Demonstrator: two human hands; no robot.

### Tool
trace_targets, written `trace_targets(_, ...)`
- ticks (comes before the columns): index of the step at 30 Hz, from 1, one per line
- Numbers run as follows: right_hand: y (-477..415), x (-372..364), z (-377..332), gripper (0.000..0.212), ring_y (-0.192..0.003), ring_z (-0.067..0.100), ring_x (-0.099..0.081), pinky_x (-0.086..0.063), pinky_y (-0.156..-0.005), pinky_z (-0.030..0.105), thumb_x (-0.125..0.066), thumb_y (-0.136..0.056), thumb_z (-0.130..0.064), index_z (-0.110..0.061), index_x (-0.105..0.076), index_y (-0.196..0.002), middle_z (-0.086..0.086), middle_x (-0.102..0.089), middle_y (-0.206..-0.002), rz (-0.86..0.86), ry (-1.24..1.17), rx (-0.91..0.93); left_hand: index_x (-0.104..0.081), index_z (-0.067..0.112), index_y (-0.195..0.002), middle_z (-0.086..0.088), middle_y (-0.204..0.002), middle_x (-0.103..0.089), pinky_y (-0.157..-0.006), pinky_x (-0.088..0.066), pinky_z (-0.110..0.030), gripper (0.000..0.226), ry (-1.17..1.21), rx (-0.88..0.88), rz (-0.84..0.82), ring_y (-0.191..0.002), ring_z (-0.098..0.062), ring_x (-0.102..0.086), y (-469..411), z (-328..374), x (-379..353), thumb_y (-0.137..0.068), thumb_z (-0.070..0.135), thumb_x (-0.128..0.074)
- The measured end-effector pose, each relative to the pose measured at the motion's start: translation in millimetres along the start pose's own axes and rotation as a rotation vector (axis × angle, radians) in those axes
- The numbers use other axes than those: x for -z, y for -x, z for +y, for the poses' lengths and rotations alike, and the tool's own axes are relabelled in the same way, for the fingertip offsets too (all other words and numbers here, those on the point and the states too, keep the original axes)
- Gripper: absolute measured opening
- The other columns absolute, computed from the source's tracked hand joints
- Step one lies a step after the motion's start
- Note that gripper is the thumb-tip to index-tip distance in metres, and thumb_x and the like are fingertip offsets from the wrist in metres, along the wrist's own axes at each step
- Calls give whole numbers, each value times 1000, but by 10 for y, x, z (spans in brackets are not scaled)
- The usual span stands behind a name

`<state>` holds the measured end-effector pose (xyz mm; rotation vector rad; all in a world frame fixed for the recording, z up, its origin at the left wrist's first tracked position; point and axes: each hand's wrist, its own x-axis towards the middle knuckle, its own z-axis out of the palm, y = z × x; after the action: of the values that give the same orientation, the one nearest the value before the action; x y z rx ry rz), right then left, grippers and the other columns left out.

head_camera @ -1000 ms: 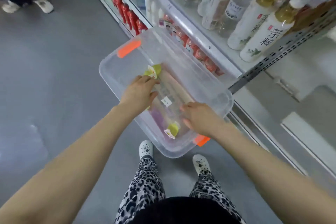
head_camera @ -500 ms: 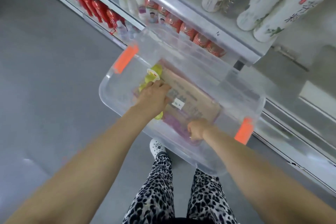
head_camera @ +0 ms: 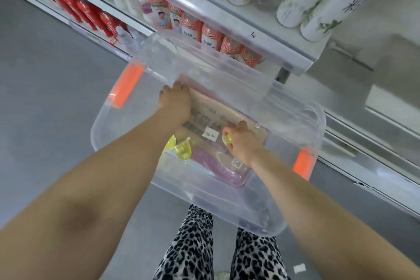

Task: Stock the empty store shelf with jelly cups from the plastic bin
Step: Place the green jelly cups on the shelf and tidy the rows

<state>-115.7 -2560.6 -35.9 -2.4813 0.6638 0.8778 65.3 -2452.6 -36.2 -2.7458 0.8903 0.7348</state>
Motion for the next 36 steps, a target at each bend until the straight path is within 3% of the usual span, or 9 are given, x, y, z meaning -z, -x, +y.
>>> trace_targets(4,-38,8,20,39,-90,34,-61,-51,-83,36,-63,-89,-8,-22,-47,-122,12,-40,-123,-8,23,27,-32,6,-141,-20,-145,-29,-99,-40,-46,53,103,-67,-85,-121,-44,-45,5,40,-131,-91,9,-51)
trace_targets(9,-93,20,45,28,-87,32,-60,-37,-69,33,-50,-90,-10,-20,-45,-115,12,-48,-109,0,56,25,-35,16,-137,-24,-130,-43,-99,-41,-45,54,129,-115,-110,-119,-41,-45,44,27,-171,-87,7,-52)
trace_targets(13,-109,93,77,38,-98,30,-62,-39,-74,33,-51,-90,-30,-33,-42,-127,7,-58,-107,108,61,-26,-39,27,-135,-16,-130,-41,-98,-43,-39,61,178,-153,-152,-117,-34,-49,88,-43,-63,-81,17,-65)
trace_targets(15,-89,170,64,45,-106,30,-59,-48,-87,38,-49,-92,-38,-42,-41,-136,8,-55,-117,128,16,-22,-40,25,-133,-14,-131,-41,-94,-46,-38,63,241,-173,-138,-116,-31,-50,157,-46,14,-78,21,-70)
trace_targets(17,-29,272,41,42,-103,30,-58,-52,-88,44,-49,-93,-41,-46,-44,-134,8,-51,-117,160,-17,-6,-41,16,-130,-13,-132,-42,-95,-45,-38,63,318,-171,-97,-121,-30,-46,239,-39,104,-76,23,-73)
trace_targets(20,122,448,31,35,-86,33,-61,-53,-76,36,-59,-89,-36,-39,-52,-123,6,-48,-106,255,-164,41,-44,8,-125,-15,-126,-49,-91,-42,-33,60,422,-179,-10,-120,-32,-46,378,-40,246,-74,23,-73)
trace_targets(23,318,591,43,33,-81,27,-59,-40,-67,27,-71,-80,-26,-27,-52,-107,3,-47,-100,325,-298,76,-46,10,-121,-15,-118,-54,-79,-37,-31,55,485,-212,10,-108,-33,-50,553,-60,371,-75,23,-72)
trace_targets(30,843,732,4,36,-87,25,-52,-43,-75,36,-76,-68,-13,-12,-53,-96,-1,-45,-97,601,-350,211,-50,33,-135,-12,-116,-55,-101,-40,-39,58,571,-328,104,-113,-30,-50,1022,8,580,-80,24,-67)
trace_targets(36,1300,839,196,36,-93,26,-54,-42,-80,33,-76,-68,-14,-9,-59,-99,5,-54,-100,779,-341,231,-48,27,-127,-2,-116,-63,-91,-48,-40,62,563,-350,185,-107,-27,-57,1344,210,808,-71,38,-70)
